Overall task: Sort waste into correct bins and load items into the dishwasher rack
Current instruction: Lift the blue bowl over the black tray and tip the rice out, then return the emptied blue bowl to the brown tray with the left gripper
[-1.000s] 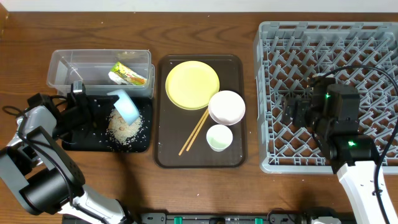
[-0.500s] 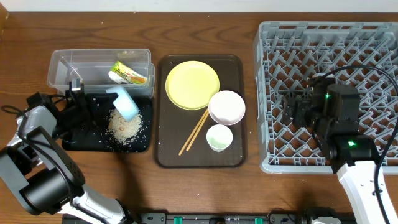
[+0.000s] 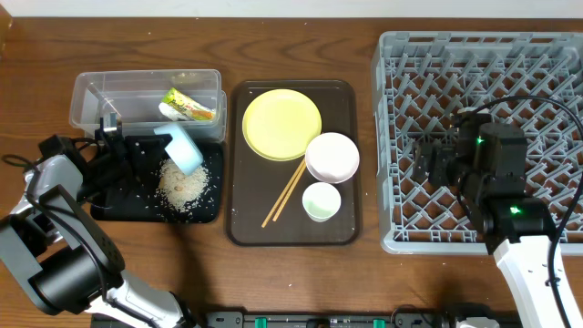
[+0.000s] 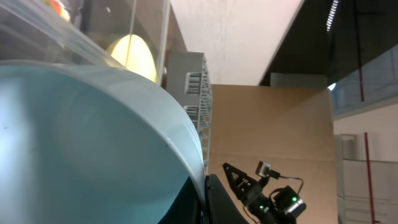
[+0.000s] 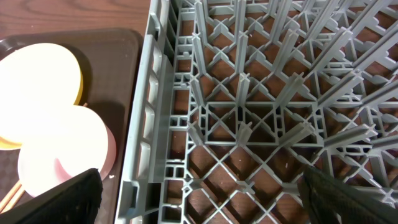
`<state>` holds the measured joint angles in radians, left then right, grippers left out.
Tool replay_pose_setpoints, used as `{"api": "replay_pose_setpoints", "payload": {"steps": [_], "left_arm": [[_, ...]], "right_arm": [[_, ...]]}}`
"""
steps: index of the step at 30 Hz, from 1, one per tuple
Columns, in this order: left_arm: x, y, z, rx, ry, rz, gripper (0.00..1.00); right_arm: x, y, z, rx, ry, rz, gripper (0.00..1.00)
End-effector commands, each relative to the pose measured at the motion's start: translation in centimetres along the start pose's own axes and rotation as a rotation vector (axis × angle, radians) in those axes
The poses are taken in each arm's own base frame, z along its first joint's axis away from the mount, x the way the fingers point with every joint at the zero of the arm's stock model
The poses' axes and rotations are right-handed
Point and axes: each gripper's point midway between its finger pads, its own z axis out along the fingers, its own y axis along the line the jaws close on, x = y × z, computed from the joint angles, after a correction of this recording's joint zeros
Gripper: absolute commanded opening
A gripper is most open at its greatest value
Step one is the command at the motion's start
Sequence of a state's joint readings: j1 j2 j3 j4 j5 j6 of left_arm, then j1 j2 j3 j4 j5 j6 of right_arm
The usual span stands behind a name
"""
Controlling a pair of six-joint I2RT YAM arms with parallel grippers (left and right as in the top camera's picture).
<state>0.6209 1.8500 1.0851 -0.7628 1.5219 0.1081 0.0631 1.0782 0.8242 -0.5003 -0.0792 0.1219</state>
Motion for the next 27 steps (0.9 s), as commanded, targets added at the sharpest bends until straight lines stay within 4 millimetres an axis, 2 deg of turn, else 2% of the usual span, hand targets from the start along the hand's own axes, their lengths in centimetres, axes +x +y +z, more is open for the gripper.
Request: {"api": "replay_pose_setpoints", "payload": {"steps": [1,5,12,20,24,27], "left_arm": [[-0.1,-0.8,-0.1,0.036,-0.005,0.02,0.06],[0.2,0.1,0.0,-0.019,0.003,-0.032,0.06],[3.1,-1.0,1.1,-0.065,0.073,-0.003,0.06],[8.5,-0.6,4.9,-0.385,0.291,0.235,0.06],[9.8,1.8,6.4,-0.67,0.347,0.335,0.06],[11.4,3.0,7.9,-0.778,0.424,0.445,0.06]], "right_arm": [[-0.9,0.6,-0.3,-0.018,-0.019,-0.004,0.99],[-0.9,0.6,-0.3,-0.018,-0.02,-0.004,0.99],[-0.9,0.6,-0.3,-0.018,-0.021,-0.004,0.99],[-0.9,0.6,-0.3,-0.018,-0.021,-0.004,0.99],[-0.9,0.6,-0.3,-0.018,-0.021,-0.004,0.99],[-0.9,0.6,-0.3,-0.018,-0.02,-0.004,0.99]]}}
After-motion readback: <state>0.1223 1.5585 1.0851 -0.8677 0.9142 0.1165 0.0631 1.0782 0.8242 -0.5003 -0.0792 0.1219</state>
